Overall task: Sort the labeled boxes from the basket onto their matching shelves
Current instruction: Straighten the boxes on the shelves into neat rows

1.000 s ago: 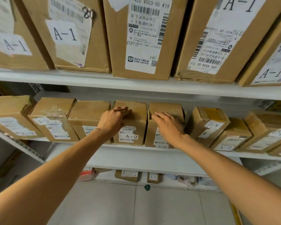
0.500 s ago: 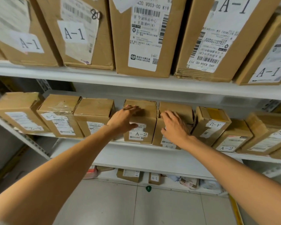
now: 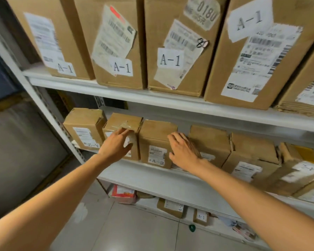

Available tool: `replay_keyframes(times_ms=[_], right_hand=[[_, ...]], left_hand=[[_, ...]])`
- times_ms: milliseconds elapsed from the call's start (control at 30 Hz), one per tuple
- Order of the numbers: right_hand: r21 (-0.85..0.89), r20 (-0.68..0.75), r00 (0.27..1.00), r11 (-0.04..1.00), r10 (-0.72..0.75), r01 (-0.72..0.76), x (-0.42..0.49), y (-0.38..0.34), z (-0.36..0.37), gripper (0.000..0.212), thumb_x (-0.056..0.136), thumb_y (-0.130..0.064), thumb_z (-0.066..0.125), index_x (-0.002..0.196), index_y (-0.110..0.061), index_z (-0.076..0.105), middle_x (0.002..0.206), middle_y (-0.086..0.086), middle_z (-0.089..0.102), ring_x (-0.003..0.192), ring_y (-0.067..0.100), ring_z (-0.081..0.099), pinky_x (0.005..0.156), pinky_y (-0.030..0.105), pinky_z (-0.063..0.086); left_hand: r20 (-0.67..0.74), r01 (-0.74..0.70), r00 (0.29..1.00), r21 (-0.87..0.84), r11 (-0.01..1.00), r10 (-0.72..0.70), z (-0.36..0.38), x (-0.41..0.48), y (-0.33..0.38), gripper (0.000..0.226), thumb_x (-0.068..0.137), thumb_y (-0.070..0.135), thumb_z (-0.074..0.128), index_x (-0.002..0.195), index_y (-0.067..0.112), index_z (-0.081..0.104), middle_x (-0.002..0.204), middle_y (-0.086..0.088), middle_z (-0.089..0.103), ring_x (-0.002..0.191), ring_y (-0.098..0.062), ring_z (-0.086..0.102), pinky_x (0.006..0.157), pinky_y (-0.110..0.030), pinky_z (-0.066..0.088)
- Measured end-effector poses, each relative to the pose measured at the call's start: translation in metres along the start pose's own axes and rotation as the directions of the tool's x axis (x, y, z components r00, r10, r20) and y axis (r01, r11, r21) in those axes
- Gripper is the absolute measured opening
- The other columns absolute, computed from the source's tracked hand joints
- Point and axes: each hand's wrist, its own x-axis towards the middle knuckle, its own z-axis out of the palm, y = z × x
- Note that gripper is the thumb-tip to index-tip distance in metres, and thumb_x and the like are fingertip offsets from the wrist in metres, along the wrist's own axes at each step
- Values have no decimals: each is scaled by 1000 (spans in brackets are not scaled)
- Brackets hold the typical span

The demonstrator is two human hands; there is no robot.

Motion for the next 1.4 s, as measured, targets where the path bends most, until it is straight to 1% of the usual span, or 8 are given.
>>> replay_keyframes(times_ms=[67,133,200,333,633,967,1233,1400], right_hand=[[-4,42,999,1000,10,-10,18,-21,11,52,85,-5,59,134,-11,42,139,9,40,127,26,37,99,37,40],[-7,62,998,1000,26,-26,35,-36,21,69,85,1,58,147,-15,31,154,11,25,142,30,21,115,41,24],[-11,84,994,998,62,-62,47,-43,27,81,85,7,57,152,-21,22,160,8,14,147,30,10,118,44,13],[-57,78,994,996,74,-70,53,-44,32,92,79,17,56,152,-25,20,159,9,18,146,31,15,115,47,23],[-97,29,987,984,156,-152,49,-38,38,88,82,11,58,152,-29,21,158,4,22,143,29,24,111,48,34],[-178,21,987,972,162,-156,46,-33,29,85,81,4,65,150,-28,26,154,3,30,135,25,35,101,39,43],[-232,65,984,961,169,-149,37,-27,23,85,80,9,60,150,-22,24,153,10,29,136,30,33,104,42,40],[-229,83,981,961,175,-153,37,-29,21,80,82,0,64,149,-20,25,152,9,30,134,29,36,102,39,39]], left_hand=[[20,-12,1000,55,998,11,-6,4,-27,59,86,22,69,139,20,45,145,-10,42,126,-29,49,102,-41,45],[53,-37,998,85,996,32,-11,14,-50,68,84,20,71,144,20,39,152,-11,33,136,-30,38,109,-42,37],[100,-65,994,142,988,51,-13,27,-67,72,84,20,70,147,22,34,156,-9,25,143,-28,27,113,-40,27],[82,-94,993,208,974,79,-3,41,-76,63,86,20,67,144,24,40,143,-10,44,125,-27,48,103,-38,42],[78,-173,984,262,949,158,-1,57,-71,38,96,22,53,133,21,49,118,-8,57,103,-23,55,86,-35,50],[138,-254,966,322,912,221,4,67,-57,36,97,22,50,133,22,46,123,-1,57,109,-23,52,84,-35,50],[137,-293,955,309,905,262,10,70,-45,37,98,22,49,134,22,47,126,0,56,109,-24,51,84,-34,48],[32,-231,973,162,959,229,10,59,-43,34,94,30,55,126,18,57,114,-6,60,100,-25,55,81,-36,47]])
